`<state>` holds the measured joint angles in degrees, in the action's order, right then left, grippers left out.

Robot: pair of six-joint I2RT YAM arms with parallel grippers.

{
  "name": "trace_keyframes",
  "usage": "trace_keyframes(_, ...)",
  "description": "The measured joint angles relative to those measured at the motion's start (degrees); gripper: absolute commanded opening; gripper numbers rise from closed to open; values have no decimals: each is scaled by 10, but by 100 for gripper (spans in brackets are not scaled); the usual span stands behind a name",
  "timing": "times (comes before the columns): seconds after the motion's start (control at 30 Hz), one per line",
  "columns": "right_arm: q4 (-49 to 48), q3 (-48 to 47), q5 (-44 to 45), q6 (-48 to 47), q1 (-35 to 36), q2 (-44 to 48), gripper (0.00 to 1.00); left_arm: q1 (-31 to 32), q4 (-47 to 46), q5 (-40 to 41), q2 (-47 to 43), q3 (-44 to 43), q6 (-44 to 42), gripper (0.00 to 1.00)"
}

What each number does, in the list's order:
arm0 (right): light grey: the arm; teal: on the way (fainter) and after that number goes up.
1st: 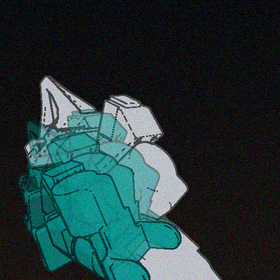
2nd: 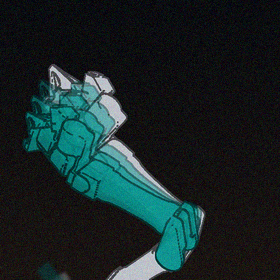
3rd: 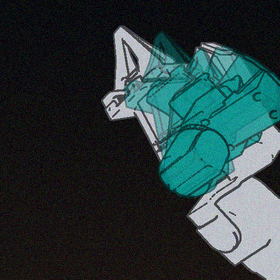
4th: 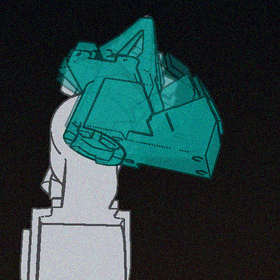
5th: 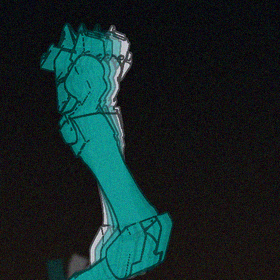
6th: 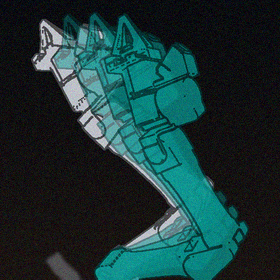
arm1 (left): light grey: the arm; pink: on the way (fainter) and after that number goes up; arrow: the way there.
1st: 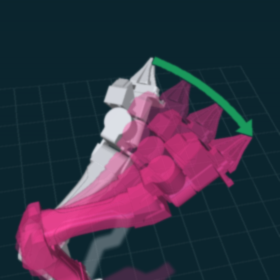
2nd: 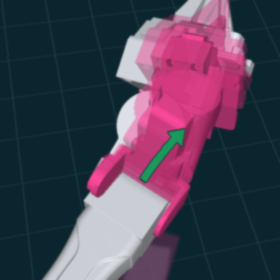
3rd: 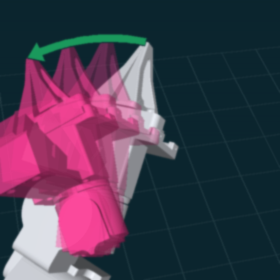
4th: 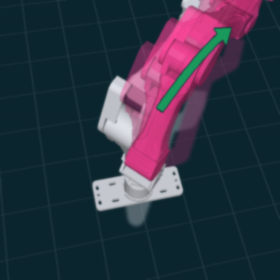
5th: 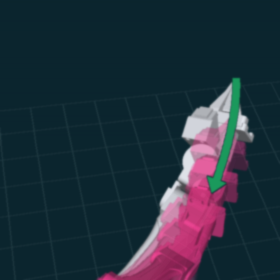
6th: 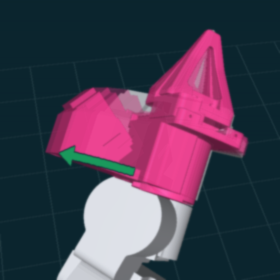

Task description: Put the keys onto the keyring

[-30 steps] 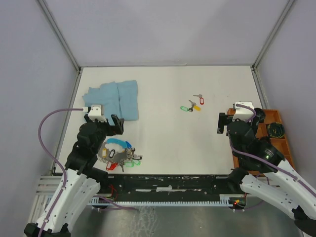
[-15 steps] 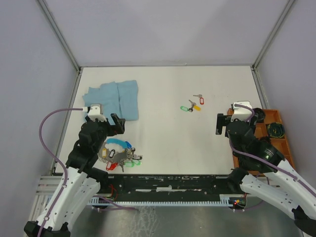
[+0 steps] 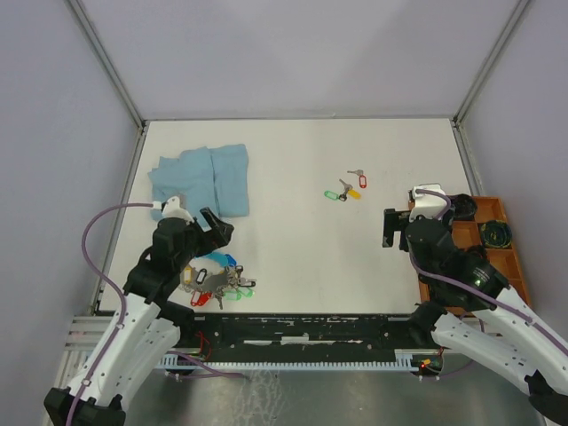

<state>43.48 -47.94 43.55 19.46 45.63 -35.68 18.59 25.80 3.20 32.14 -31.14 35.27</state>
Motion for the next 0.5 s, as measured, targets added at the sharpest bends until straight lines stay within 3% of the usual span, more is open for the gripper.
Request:
trace_keyframes(0.13, 0, 0, -3, 2, 0, -1, 100, 0, 32, 26, 27, 21, 49, 96)
trace_keyframes(0.33, 1, 0, -11, 3, 0, -14, 100, 0, 52, 43, 91, 49, 89, 77)
trace_keyframes(0.5, 2, 0, -13, 4, 0, -28, 100, 3, 51, 43, 147, 62, 104, 70)
